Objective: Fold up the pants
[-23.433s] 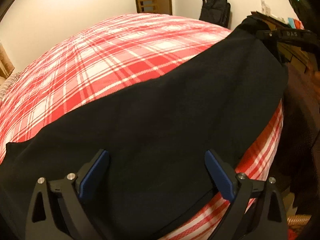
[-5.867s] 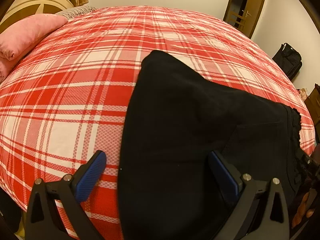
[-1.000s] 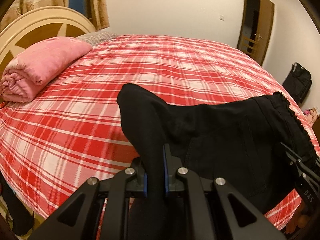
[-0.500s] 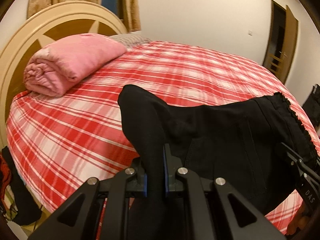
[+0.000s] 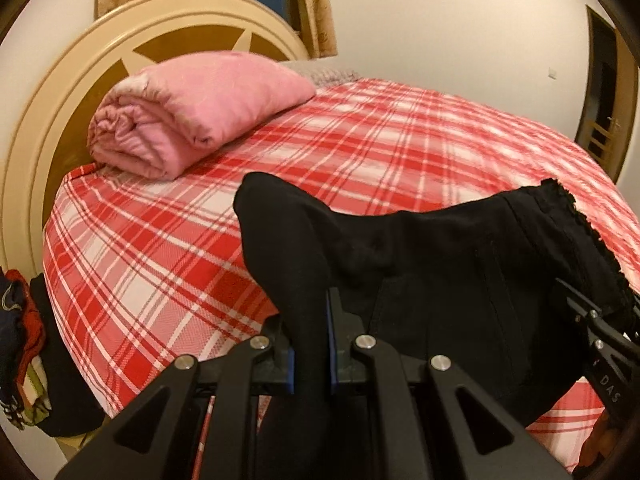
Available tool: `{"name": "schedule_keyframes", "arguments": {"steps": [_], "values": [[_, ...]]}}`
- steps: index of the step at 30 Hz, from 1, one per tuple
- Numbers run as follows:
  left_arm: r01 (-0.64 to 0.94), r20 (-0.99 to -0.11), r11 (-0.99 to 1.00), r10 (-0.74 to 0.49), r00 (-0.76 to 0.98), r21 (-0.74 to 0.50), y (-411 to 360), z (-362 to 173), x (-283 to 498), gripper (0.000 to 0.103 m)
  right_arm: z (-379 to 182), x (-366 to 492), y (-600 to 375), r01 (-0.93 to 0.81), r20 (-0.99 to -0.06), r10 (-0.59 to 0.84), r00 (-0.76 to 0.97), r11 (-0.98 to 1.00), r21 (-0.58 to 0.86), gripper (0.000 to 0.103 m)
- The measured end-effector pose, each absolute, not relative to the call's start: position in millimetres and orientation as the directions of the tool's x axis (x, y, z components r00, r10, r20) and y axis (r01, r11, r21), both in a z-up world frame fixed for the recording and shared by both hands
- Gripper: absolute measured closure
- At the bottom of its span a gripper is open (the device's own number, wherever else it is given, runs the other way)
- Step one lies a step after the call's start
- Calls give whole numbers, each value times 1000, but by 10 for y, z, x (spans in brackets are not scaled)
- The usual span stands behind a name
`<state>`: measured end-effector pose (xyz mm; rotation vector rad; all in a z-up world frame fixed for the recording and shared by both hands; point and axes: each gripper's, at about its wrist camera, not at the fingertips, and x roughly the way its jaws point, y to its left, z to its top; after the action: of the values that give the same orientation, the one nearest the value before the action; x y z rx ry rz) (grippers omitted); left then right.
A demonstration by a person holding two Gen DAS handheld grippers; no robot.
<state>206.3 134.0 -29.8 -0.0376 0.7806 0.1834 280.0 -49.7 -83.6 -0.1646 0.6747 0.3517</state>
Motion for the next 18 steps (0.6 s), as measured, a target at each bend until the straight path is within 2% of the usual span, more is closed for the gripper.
{"name": "schedule_keyframes", "arguments": {"steps": [6, 9, 12, 13, 14, 15, 17, 18], "values": [[-195, -727, 980, 163, 667, 42, 1399, -492, 2122, 88, -1013, 2907, -562, -379, -676, 266, 688, 925, -22, 71], [-208, -748, 977, 176, 639, 52, 1427, -578, 2164, 80, -1093, 2950, -589, -377, -689, 266, 674, 926, -12, 68], [-230, -775, 972, 185, 604, 53, 1485, -693, 2182, 61, -1144, 3015, -658, -373, -703, 290, 649, 927, 38, 64], [-247, -780, 968, 192, 595, 50, 1524, -721, 2177, 51, -1153, 3022, -668, -372, -706, 295, 644, 927, 47, 63], [-262, -780, 964, 201, 593, 49, 1555, -731, 2167, 40, -1172, 3039, -692, -366, -710, 299, 638, 929, 62, 59], [-279, -779, 959, 214, 590, 52, 1591, -733, 2153, 34, -1184, 3050, -713, -360, -712, 302, 634, 930, 74, 54], [-323, -782, 944, 247, 572, 63, 1686, -743, 2122, 7, -1212, 3080, -776, -343, -717, 315, 621, 933, 113, 44], [-347, -785, 936, 260, 563, 61, 1751, -753, 2095, 2, -1221, 3096, -808, -332, -719, 320, 616, 934, 131, 40]]}}
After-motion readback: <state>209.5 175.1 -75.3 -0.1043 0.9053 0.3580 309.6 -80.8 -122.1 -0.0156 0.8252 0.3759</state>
